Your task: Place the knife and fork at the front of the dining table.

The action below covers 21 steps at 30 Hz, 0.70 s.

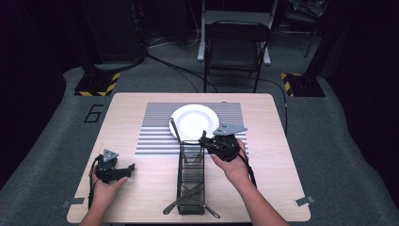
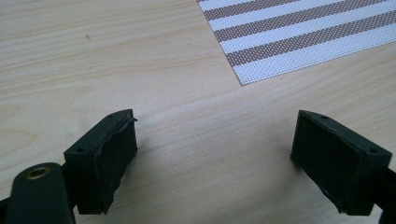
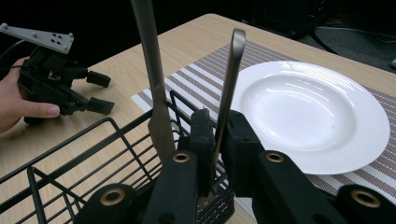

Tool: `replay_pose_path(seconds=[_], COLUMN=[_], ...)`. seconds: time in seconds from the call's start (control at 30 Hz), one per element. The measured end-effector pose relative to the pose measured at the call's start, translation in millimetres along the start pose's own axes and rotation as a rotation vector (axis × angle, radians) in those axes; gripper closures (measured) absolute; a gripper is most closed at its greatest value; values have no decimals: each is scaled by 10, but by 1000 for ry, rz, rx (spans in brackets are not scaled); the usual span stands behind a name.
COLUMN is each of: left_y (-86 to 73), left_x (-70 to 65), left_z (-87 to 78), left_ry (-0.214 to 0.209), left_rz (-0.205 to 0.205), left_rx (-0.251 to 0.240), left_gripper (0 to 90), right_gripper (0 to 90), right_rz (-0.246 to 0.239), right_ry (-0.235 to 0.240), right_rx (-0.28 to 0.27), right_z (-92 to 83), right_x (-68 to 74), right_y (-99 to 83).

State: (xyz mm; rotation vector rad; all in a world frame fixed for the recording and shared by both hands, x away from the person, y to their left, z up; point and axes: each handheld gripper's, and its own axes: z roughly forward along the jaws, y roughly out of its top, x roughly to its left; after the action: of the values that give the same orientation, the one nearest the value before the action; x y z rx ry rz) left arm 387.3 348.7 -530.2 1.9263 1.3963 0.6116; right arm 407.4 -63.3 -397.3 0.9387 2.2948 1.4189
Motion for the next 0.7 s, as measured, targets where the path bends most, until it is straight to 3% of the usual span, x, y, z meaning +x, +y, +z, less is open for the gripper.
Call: replay_pose_path(seconds=[0.5, 0.7], left_y=[0, 0], left_x=[0, 0], left_z=[0, 0], left_ry=[0, 0], left_rz=[1, 1], left_rx=[1, 1], left_gripper=[137, 137], right_gripper=[831, 856], right_rz=[0, -29], right_ry=[21, 8], right_rx=[49, 71], right_z=[115, 170], right_x=[49, 89], right_y=[-129, -121])
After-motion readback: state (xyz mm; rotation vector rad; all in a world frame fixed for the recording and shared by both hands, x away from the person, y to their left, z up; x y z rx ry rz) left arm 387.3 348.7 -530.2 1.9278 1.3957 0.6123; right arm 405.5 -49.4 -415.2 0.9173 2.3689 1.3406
